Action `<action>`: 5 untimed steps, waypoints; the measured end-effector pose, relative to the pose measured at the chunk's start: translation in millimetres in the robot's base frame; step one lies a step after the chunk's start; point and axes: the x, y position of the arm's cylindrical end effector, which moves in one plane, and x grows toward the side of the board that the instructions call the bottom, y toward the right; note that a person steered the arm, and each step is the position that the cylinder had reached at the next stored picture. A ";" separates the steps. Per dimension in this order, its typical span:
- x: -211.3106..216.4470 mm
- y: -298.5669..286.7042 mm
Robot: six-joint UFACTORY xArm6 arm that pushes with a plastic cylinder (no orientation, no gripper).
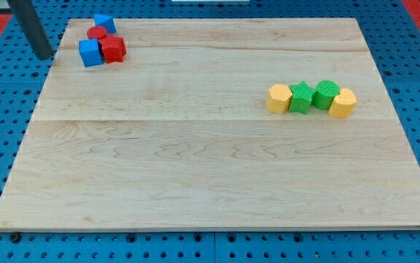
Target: Push the blue triangle closer to the group of blocks
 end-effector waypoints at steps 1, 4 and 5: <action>-52.2 0.0; -83.5 2.3; -83.1 6.0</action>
